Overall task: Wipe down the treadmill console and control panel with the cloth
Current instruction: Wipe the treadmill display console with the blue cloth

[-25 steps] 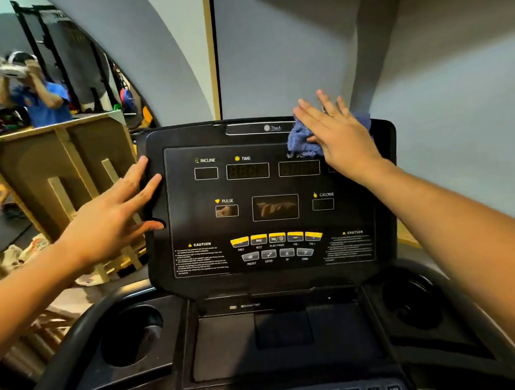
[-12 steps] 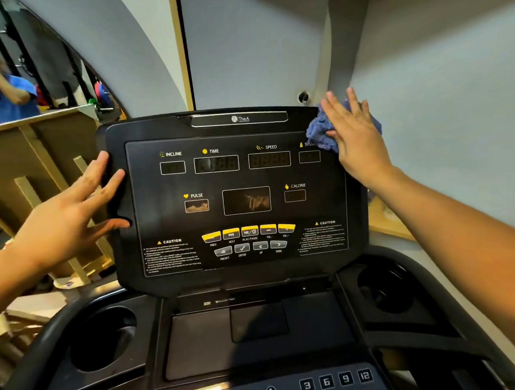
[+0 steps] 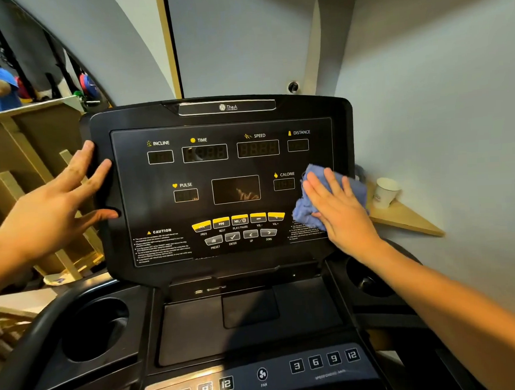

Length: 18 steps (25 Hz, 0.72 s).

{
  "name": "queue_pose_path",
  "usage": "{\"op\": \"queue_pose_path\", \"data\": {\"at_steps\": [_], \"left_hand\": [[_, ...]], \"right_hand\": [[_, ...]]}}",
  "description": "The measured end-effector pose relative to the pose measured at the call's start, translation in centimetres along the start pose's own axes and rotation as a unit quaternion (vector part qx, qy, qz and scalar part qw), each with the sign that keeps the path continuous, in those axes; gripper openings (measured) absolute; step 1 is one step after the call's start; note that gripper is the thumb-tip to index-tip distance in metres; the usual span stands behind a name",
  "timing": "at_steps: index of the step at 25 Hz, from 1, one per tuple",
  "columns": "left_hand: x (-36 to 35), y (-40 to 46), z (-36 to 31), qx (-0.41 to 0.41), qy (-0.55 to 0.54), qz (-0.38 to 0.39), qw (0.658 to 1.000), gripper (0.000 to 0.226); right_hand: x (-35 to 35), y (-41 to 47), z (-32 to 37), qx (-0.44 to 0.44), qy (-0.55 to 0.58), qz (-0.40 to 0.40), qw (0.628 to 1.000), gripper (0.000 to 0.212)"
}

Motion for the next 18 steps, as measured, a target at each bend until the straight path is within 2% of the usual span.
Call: {"op": "queue_pose_path", "data": {"at_steps": [3,9,15,18], "left_hand": [[0.2,0.0,-0.1,0.005,0.006,0.006,1.000,0.107],[0.8,0.1,-0.6,0.014,0.016,0.008,1.000,0.095],[1.0,0.2,-0.9,0.026,0.026,0.027,0.999,0.089],[1.1,0.2,-0.9,0.032,0.029,0.030,0.999,0.088]], "right_hand": [[-2.5,-3.6,1.7,0.017,-0.002,0.064,0.998,0.117],[-2.4,-4.4,3.3,0.001,0.053,0.056,0.997,0.109],[-3.1,-2.8,4.3,0.015,0.066,0.091,0.994,0.122],[-2.6,-2.2,5.2,0.008,0.068,0.092,0.993,0.119]]}}
Point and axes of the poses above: each hand's wrist, its own y-axis towards the middle knuckle, its own x-axis out of the back of the hand, z = x × y, the point moved 6 cm from there along y, towards the middle knuckle, and after that the axes turned 9 degrees about -z, right-handed, at the moved point
